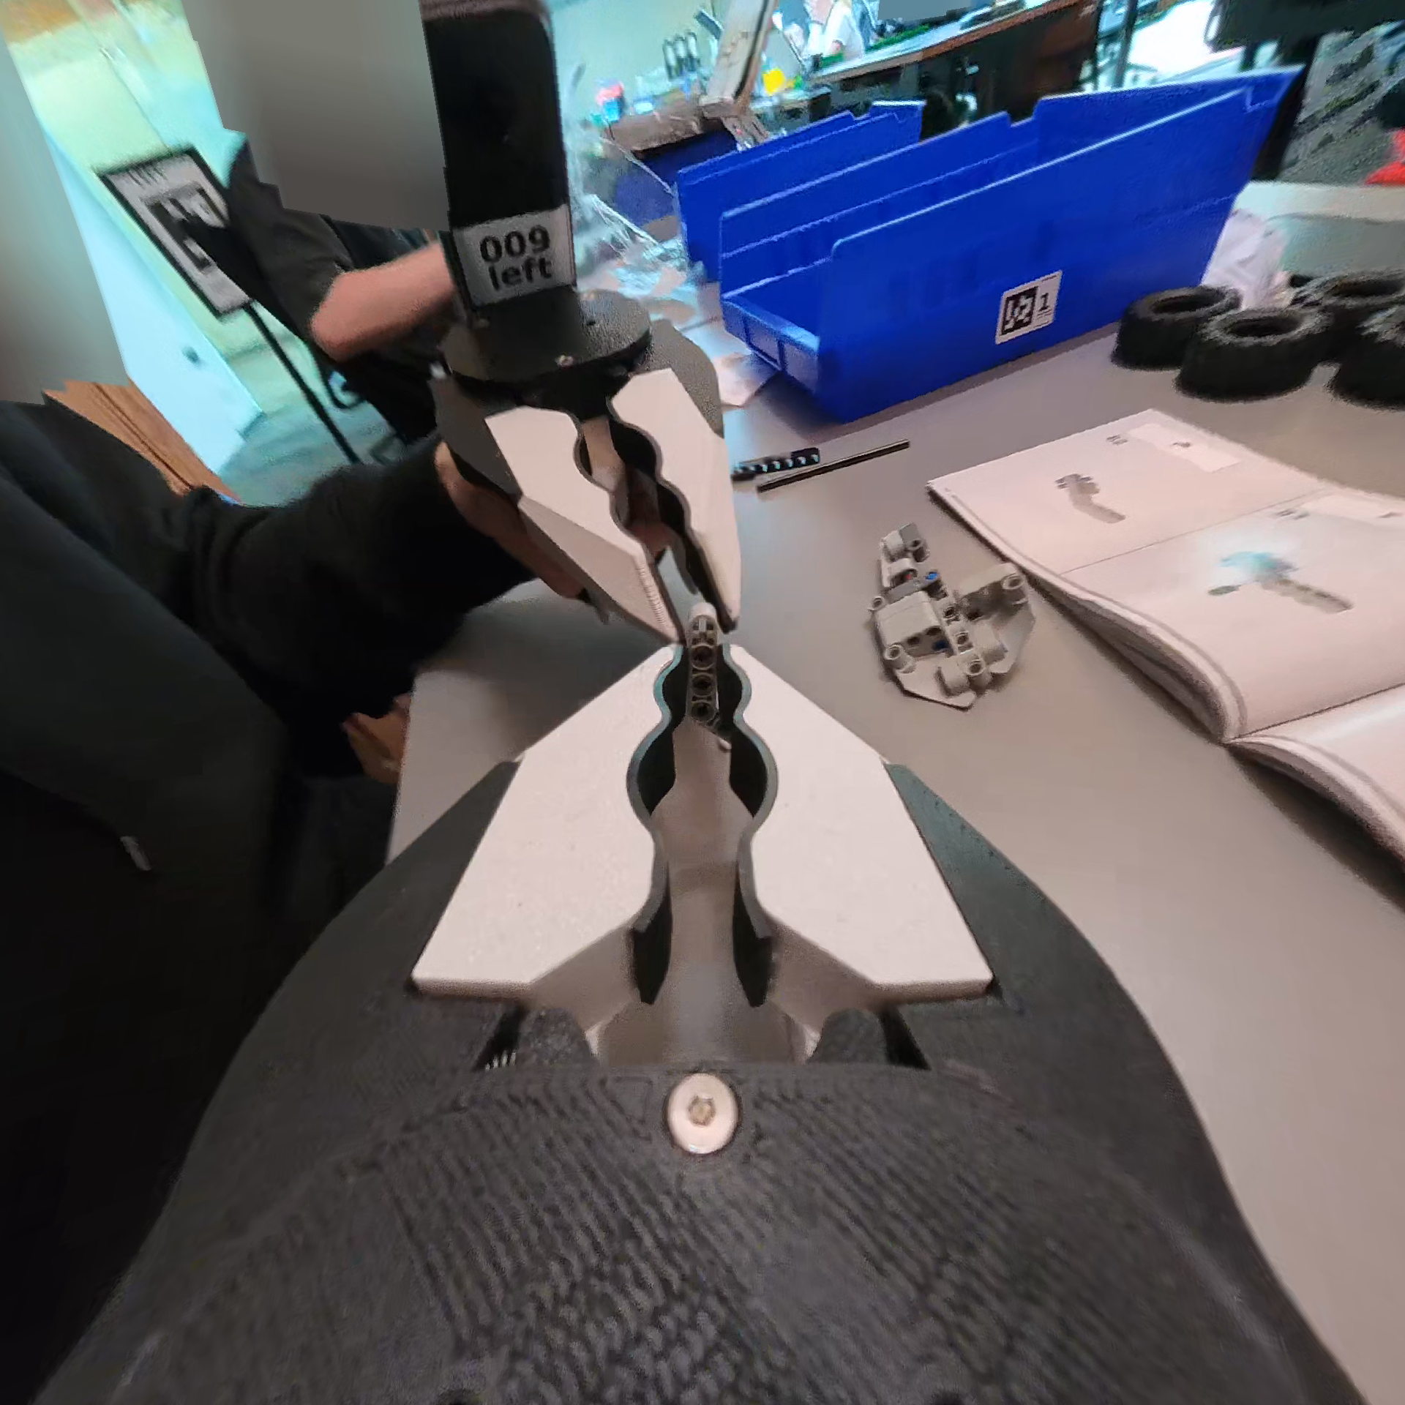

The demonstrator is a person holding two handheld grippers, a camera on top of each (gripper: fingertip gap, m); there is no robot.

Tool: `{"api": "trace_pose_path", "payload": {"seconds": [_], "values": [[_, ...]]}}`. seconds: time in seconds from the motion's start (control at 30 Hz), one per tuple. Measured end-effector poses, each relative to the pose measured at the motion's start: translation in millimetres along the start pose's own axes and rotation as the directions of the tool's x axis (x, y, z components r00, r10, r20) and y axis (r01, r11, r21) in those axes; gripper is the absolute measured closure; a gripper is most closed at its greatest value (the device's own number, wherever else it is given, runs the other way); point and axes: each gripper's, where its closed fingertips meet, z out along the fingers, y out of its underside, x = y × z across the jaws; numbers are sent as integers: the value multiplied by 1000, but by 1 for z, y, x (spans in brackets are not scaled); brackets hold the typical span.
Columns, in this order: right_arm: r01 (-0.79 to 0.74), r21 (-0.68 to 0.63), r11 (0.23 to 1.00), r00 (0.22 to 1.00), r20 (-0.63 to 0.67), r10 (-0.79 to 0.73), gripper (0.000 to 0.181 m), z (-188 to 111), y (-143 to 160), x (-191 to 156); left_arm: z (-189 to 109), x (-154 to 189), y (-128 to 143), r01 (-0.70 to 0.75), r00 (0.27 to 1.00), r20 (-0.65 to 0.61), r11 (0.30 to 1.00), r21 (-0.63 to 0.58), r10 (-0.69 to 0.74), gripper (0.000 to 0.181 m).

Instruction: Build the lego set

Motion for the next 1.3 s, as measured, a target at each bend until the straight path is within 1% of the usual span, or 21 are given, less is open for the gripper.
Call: {"api": "trace_pose_path", "payload": {"seconds": [0.07, 0.13, 0.27, 0.37, 0.47, 0.57, 0.63, 0.7, 0.8, 0.9, 0.93, 0.97, 1.03, 1.1, 1.17, 1.23, 1.3], "values": [[84, -39, 996, 994, -72, -87, 176, 1, 1, 4, -2, -4, 1, 38, 999, 8, 999, -6, -38, 170], [184, -80, 980, 971, -140, -194, 176, 0, -1, 7, -4, -5, 3, 76, 997, 2, 997, -14, -76, 167], [358, -221, 907, 879, -248, -408, 176, 0, -1, 12, -4, -8, -1, 186, 983, 1, 983, 5, -186, 162], [444, -315, 839, 800, -283, -530, 176, 1, 1, 14, 0, -4, 0, 221, 975, -2, 975, -13, -221, 161], [494, -382, 781, 739, -289, -609, 176, 3, 3, 14, 4, -3, 0, 253, 967, 10, 967, -21, -253, 163], [537, -448, 715, 670, -289, -684, 176, 3, 4, 15, 4, -6, 1, 287, 958, 26, 958, -16, -287, 173], [553, -468, 689, 640, -292, -711, 176, 3, 3, 15, 3, -6, 0, 304, 953, 12, 953, -2, -304, 176], [565, -456, 688, 630, -301, -716, 176, 3, 0, 15, 2, -6, -3, 347, 938, -20, 937, 27, -346, 176], [561, -420, 713, 654, -303, -693, 174, 1, -1, 15, -1, -5, -8, 417, 907, -95, 906, 74, -409, 176], [561, -423, 712, 660, -290, -693, 162, 0, 2, 18, -2, -5, -6, 443, 892, -138, 894, 74, -431, 176], [563, -424, 709, 658, -289, -696, 163, 1, 3, 18, -1, -3, -7, 450, 886, -156, 890, 75, -436, 176], [575, -427, 697, 643, -290, -708, 171, 2, 3, 18, -1, -3, -7, 458, 882, -161, 886, 77, -442, 176], [601, -450, 661, 604, -286, -744, 173, 3, 5, 19, 0, -4, -4, 452, 886, -150, 889, 73, -438, 176], [608, -476, 635, 578, -282, -766, 174, 3, 7, 21, 1, -7, -3, 437, 897, -114, 897, 71, -428, 176], [591, -519, 617, 559, -288, -777, 174, 2, 9, 25, 5, -11, 2, 388, 922, -32, 921, 48, -387, 175], [585, -573, 574, 504, -297, -811, 174, 0, 10, 30, 9, -10, 7, 319, 947, 43, 948, -10, -318, 166], [596, -600, 534, 448, -303, -841, 174, 0, 7, 30, 12, -9, 7, 266, 961, 93, 964, -31, -262, 167]]}}
